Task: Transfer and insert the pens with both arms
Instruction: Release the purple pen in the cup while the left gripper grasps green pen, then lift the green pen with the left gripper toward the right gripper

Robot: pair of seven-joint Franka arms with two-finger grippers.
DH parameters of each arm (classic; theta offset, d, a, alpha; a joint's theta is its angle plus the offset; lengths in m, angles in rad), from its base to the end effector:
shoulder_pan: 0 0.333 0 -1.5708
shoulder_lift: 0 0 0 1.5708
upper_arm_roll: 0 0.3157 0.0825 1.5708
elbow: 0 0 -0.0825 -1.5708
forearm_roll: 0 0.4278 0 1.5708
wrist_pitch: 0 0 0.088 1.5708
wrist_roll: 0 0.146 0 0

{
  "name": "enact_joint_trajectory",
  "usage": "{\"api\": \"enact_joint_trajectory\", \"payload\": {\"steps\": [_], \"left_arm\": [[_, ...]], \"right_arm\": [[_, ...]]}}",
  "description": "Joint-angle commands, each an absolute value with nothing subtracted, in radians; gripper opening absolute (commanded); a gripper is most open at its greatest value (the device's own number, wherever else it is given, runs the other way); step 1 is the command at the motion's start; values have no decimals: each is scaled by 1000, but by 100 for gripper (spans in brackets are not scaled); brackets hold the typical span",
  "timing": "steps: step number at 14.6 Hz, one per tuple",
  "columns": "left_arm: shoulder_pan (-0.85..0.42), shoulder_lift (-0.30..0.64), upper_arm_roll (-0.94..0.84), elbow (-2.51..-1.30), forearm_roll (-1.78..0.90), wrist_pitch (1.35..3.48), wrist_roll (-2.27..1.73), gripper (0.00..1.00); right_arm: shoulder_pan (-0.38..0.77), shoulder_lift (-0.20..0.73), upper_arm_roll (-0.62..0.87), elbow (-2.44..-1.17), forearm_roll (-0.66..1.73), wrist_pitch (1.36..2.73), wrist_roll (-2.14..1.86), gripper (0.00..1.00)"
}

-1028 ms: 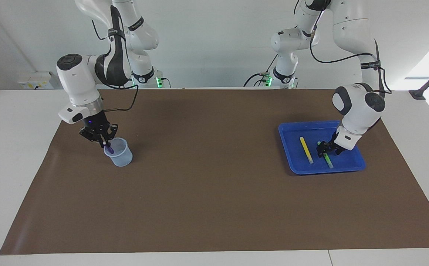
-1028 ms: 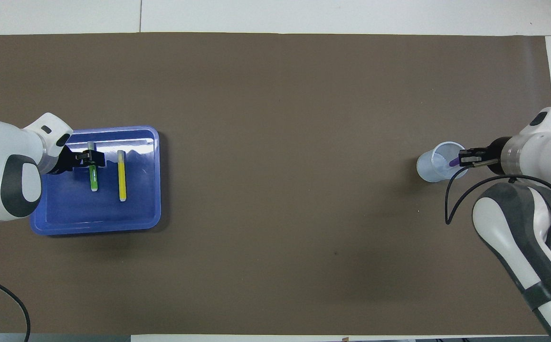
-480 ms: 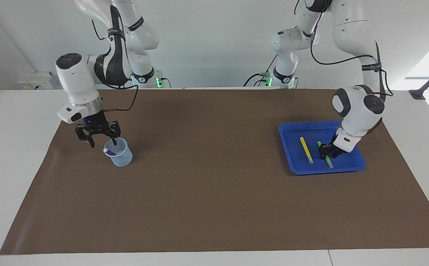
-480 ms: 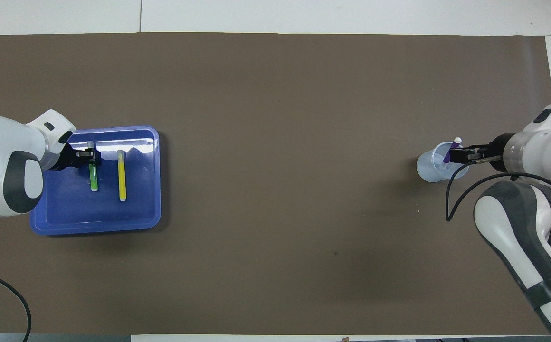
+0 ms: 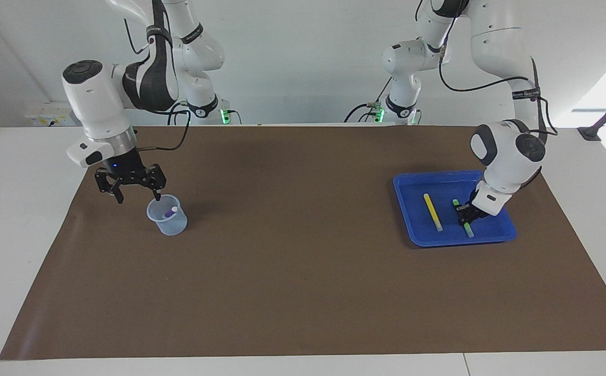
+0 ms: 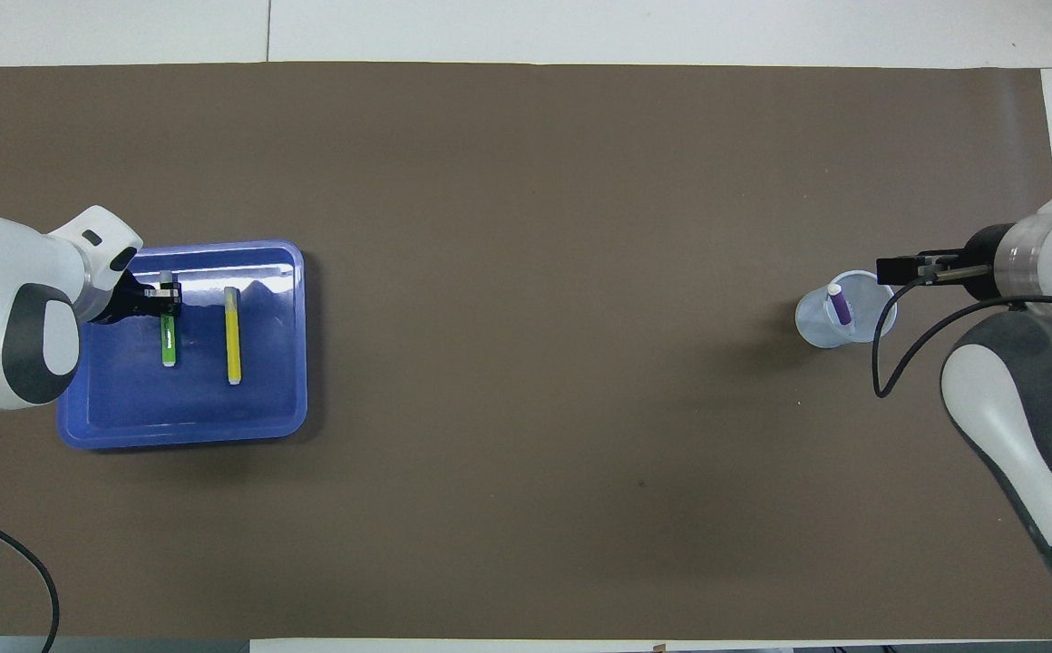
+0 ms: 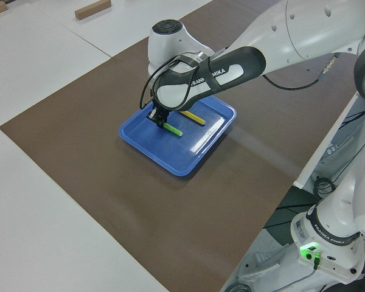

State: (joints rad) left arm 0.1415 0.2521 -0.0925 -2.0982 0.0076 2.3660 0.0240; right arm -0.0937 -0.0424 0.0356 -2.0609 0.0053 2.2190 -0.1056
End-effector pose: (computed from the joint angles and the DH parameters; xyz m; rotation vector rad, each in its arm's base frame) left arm 0.6106 0.0297 0.2322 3.1243 0.0355 0.0273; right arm 0.6047 -0.0347 0.4155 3.1118 0.0698 0.3124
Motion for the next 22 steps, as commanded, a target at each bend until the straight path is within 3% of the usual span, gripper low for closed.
{"api": "enact_joint_trajectory", "payload": {"steps": [1, 8, 15, 22], "left_arm": [[144, 268, -92, -2072, 26, 2342, 28, 0], [156, 258, -95, -1927, 9, 2100, 14, 0], [147, 219, -97, -1770, -124, 1830, -128, 0], [51, 92, -110, -1772, -409, 1732, -754, 0]], "right_arm": [[-74, -26, 43, -1938, -12, 2079, -35, 100], [-2, 8, 44, -1685, -46, 1743, 95, 100], [17, -14, 43, -1637, -34, 1634, 120, 100], [3, -14, 29, -1568, -28, 1528, 120, 100]]}}
